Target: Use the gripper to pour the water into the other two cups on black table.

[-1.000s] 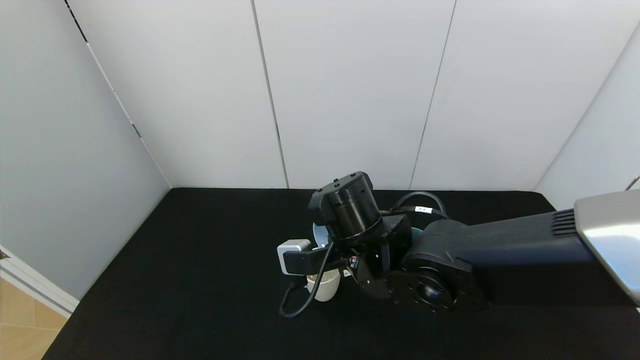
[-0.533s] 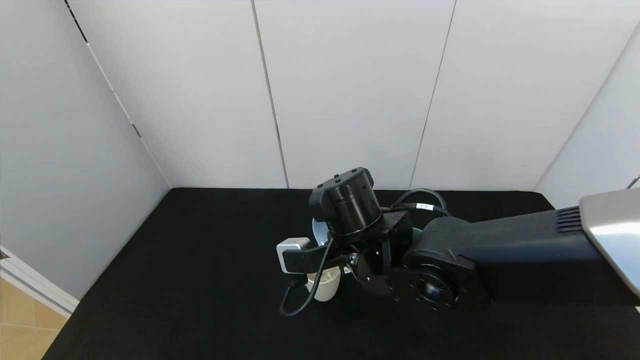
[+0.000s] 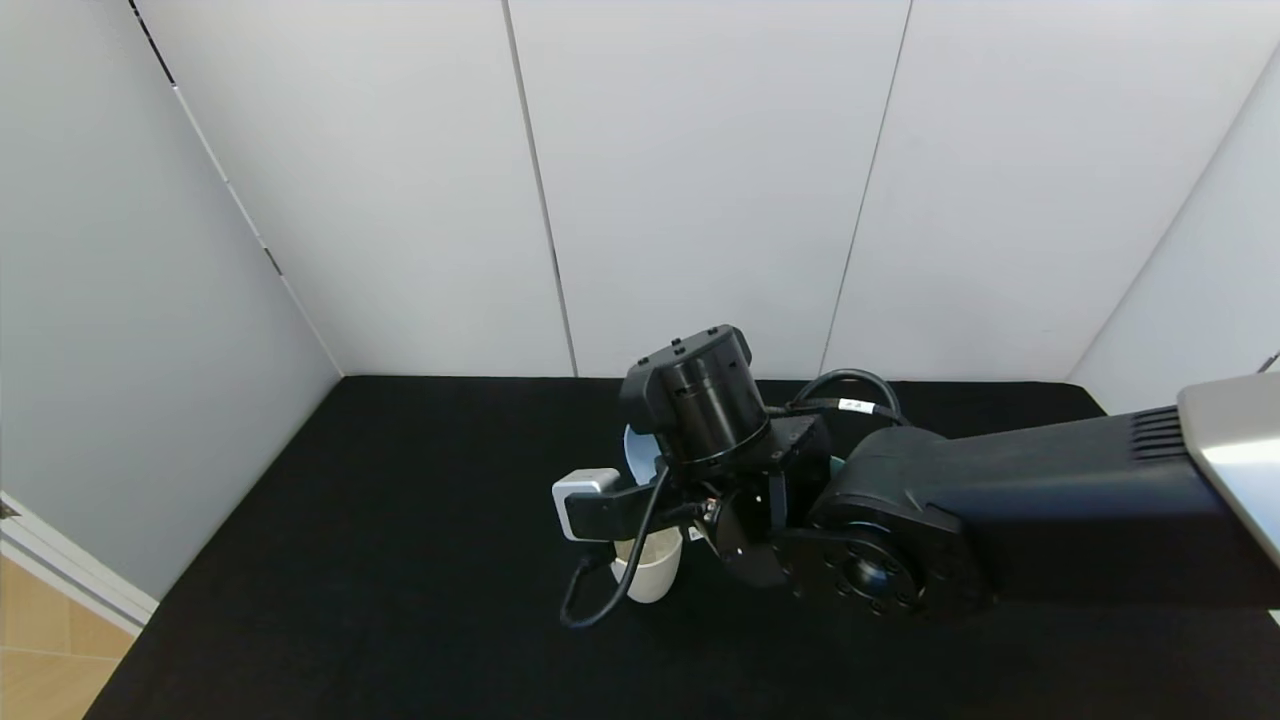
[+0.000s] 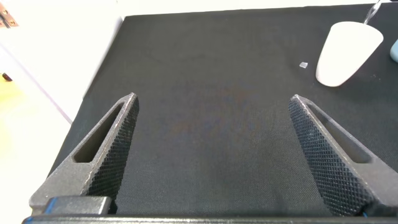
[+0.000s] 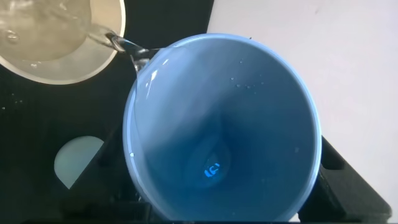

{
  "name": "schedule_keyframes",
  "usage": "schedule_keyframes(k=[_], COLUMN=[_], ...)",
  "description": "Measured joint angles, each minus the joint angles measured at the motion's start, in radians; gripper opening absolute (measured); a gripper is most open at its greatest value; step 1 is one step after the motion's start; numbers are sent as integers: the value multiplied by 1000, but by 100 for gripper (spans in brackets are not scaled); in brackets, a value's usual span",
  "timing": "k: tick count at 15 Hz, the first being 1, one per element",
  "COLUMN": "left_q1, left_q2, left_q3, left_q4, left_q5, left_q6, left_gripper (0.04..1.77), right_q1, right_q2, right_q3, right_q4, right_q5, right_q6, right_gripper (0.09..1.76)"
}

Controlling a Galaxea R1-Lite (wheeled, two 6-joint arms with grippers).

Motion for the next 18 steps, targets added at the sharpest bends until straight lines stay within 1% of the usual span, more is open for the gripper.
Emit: schedule_keyframes(k=[6, 8, 11, 16, 18], left_q1=[0, 0, 0, 0, 0], left_q2=[0, 0, 0, 0, 0], left_q3=[0, 0, 0, 0, 0], left_q4=[0, 0, 0, 0, 0], left_q5=[0, 0, 0, 0, 0], left_q6=[0, 0, 0, 0, 0], left_gripper=[172, 172, 172, 172, 172], right_q1=[0, 1, 9, 19, 13], right_q2=[-1, -1, -3, -20, -53], right_q3=[1, 5, 12, 29, 66], right_q4=[-6, -7, -3, 3, -1], right_q5=[7, 10, 13, 15, 17], right_q6=[16, 46, 138, 403, 471], right_gripper=[132, 132, 132, 132, 132])
